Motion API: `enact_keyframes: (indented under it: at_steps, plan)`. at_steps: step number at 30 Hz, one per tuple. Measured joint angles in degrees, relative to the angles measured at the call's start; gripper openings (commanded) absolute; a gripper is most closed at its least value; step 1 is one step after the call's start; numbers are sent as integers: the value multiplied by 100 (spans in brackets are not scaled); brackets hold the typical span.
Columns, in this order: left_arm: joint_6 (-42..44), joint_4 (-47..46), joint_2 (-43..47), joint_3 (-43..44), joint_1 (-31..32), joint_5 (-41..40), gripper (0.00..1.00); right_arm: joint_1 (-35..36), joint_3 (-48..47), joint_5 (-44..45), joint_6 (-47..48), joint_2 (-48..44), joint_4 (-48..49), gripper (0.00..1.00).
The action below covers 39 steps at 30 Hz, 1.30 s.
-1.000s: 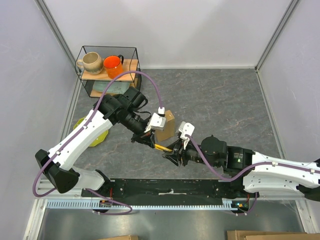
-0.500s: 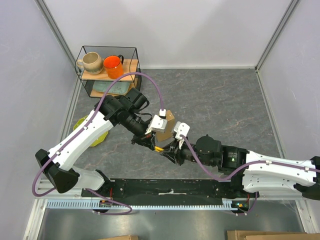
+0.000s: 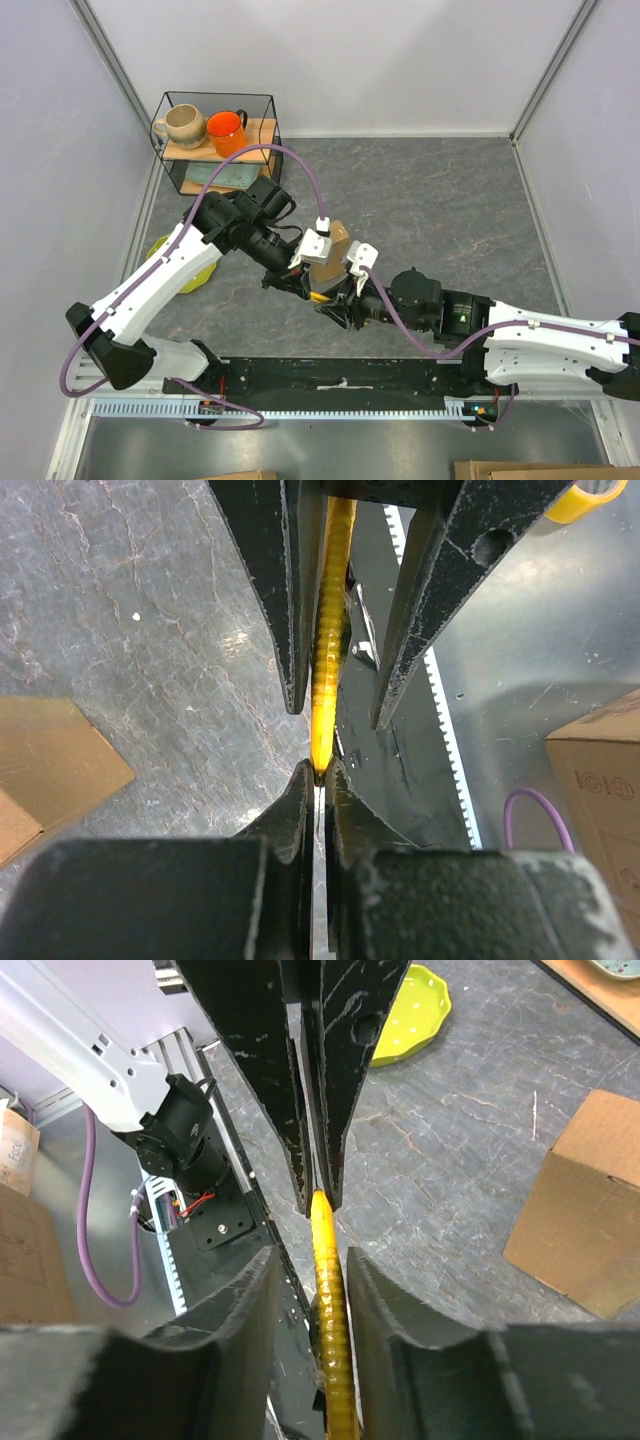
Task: Unpack the express box
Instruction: Adjust the knife.
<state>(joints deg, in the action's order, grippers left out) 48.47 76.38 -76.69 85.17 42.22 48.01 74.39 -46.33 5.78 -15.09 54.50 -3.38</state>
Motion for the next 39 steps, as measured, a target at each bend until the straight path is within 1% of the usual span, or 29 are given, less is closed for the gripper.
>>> enact_keyframes:
  at_steps: [1, 2, 4, 5, 7, 8, 10, 11, 14, 16, 19, 23, 25, 29, 34, 39]
  plan:
    - [-4, -13, 7, 0, 0, 0, 2, 0, 4, 0, -17, 0, -7, 48]
    - [-11, -26, 15, 0, 0, -2, 2, -4, 15, -4, -31, -4, -9, 54]
    - [-24, -37, 37, -2, 0, -4, 2, -11, 59, 2, -68, -48, -22, 59]
    - [-26, -48, 50, -2, 0, -7, 2, -20, 83, 11, -76, -92, -59, 63]
    - [-48, -79, 79, -11, 0, -9, 2, -28, 107, 81, -105, -229, -160, 67]
    - [-63, -116, 98, -22, 0, -11, 2, -33, 114, 149, -111, -341, -219, 71]
    - [-114, -234, 160, -98, -2, -9, 2, -37, 120, 304, -127, -651, -343, 75]
    - [-151, -317, 201, -170, -20, 0, 2, -37, 120, 391, -122, -820, -382, 80]
    - [-358, -549, 319, -402, -173, 59, 2, -37, 120, 726, -125, -1427, -520, 86]
    - [-525, -734, 321, -413, -369, 138, 2, -37, 120, 909, -127, -1746, -557, 88]
    - [-855, -1082, 323, -385, -857, 404, 2, -42, 120, 1097, -146, -2044, -579, 89]
    - [-1495, -1729, 326, -205, -1648, 938, 2, -42, 131, 1191, -208, -2092, -667, 90]
    - [-1851, -2096, 356, -175, -1834, 1165, 2, -44, 164, 1185, -227, -2070, -693, 89]
    - [-2732, -2841, 461, -175, -1873, 1766, 2, -44, 195, 1082, -249, -1904, -619, 89]
    - [-3862, -3755, 525, -177, -1873, 2577, 2, -50, 306, 905, -212, -1484, -7, 88]
    - [-4511, -4212, 538, -186, -1873, 2916, 2, -98, 304, 824, -28, -1060, 704, 86]
